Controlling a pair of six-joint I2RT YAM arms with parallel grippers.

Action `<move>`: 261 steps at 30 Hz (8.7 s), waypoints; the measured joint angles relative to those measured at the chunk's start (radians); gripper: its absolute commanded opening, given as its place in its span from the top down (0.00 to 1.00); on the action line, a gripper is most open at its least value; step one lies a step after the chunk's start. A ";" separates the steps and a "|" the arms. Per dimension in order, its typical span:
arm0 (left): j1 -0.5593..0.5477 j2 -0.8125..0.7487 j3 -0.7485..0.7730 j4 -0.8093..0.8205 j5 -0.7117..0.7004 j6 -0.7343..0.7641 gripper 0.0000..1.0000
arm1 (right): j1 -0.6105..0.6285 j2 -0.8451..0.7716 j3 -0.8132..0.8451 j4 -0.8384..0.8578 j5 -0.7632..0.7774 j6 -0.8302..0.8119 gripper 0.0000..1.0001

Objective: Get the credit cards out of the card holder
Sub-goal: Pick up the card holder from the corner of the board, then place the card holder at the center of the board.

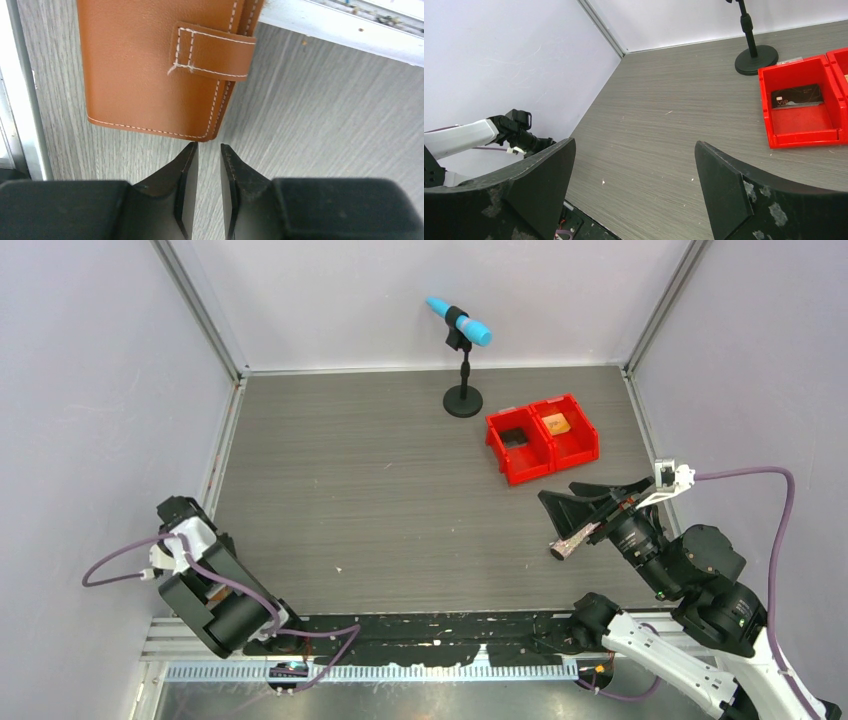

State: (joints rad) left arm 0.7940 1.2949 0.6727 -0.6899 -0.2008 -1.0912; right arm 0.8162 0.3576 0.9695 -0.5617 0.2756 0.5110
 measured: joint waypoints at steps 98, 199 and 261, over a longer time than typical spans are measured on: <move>0.124 0.210 0.153 -0.158 -0.114 0.190 0.93 | 0.000 0.010 0.003 -0.035 0.079 -0.038 0.02; -0.284 0.093 -0.148 0.469 -0.468 1.623 0.48 | 0.000 -0.012 0.113 0.048 0.196 -0.227 0.02; -1.373 -0.319 -0.116 0.347 0.287 0.319 1.00 | 0.000 0.053 0.072 -0.211 0.168 -0.142 0.01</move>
State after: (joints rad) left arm -0.5785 0.9760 0.5568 -0.3428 0.0860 -0.7723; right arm 0.8162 0.4103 1.0412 -0.7731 0.4438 0.3695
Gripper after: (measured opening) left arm 0.049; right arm 0.995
